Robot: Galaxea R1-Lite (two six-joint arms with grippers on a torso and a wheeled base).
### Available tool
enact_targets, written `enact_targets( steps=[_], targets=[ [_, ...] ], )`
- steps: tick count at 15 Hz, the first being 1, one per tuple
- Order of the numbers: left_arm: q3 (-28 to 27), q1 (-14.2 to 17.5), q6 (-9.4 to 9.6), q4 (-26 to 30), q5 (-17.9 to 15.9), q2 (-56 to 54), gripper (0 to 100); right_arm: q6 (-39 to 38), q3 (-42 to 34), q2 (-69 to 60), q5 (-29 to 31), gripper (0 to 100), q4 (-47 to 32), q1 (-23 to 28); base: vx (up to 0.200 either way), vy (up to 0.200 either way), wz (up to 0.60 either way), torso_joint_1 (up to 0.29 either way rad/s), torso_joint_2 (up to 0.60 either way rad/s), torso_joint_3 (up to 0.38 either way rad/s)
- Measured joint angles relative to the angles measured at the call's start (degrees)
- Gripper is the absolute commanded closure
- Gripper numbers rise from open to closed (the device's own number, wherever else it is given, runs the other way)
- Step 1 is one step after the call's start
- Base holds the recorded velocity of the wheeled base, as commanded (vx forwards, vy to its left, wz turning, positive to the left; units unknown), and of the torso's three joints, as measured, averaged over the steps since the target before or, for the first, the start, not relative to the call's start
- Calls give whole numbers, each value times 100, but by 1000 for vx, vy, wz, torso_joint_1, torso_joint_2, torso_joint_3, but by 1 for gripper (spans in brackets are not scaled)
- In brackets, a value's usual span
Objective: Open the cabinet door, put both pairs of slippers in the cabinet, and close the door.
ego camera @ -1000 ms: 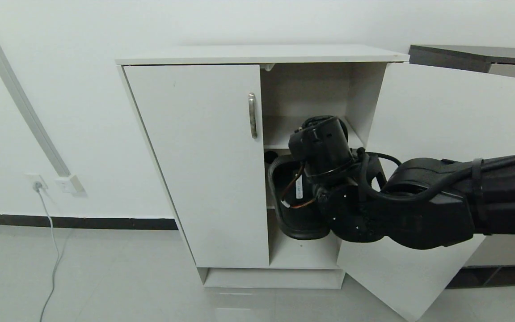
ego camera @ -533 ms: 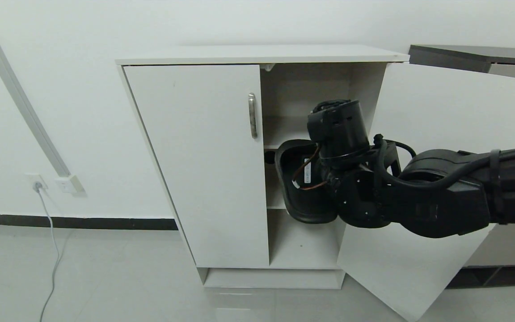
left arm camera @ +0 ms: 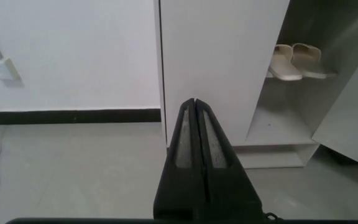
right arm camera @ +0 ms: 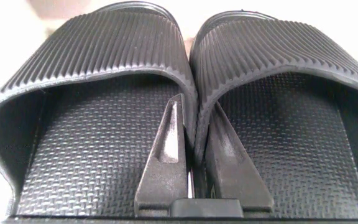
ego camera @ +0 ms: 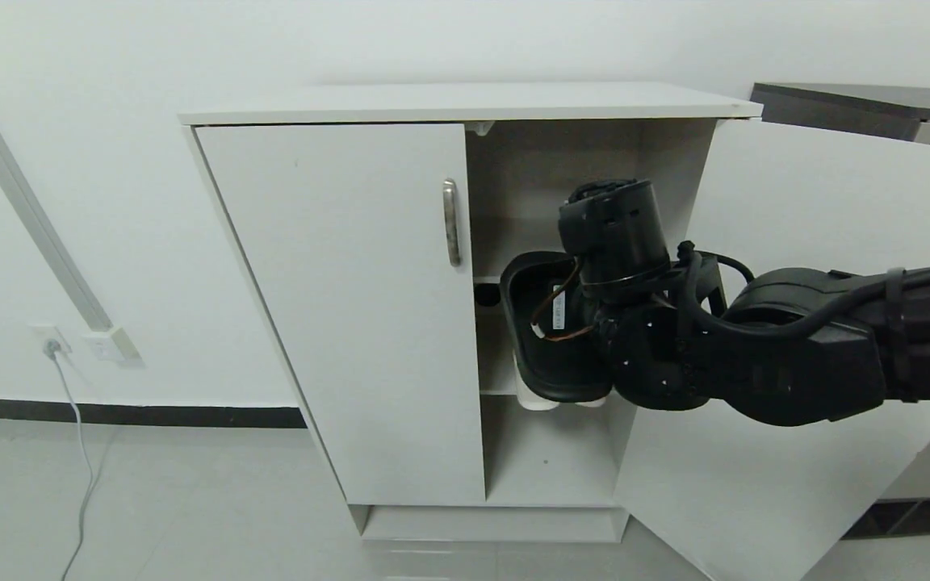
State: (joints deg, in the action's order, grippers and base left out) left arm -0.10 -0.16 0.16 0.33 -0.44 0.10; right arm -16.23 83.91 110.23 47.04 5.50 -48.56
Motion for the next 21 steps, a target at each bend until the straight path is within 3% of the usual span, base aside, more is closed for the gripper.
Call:
enact_targets(
  steps=[5, 10, 13, 21],
  targets=[
    [2, 5, 2, 2, 0, 0, 100, -11, -48, -4, -2, 100, 5, -15, 200, 0, 0, 5, 2, 6],
    [0, 5, -5, 0, 0, 0, 100, 121, -106, 135, -38, 100, 501, 140, 0, 0, 0, 0, 0, 0],
    [0, 0, -5, 0, 0, 0, 100, 501, -73, 304, -473, 100, 842, 352, 0, 0, 0, 0, 0, 0],
    [0, 0, -16, 0, 17, 0, 100, 717, 1278, 1124, -722, 100, 591, 866, 0, 0, 0, 0, 0, 0]
  ],
)
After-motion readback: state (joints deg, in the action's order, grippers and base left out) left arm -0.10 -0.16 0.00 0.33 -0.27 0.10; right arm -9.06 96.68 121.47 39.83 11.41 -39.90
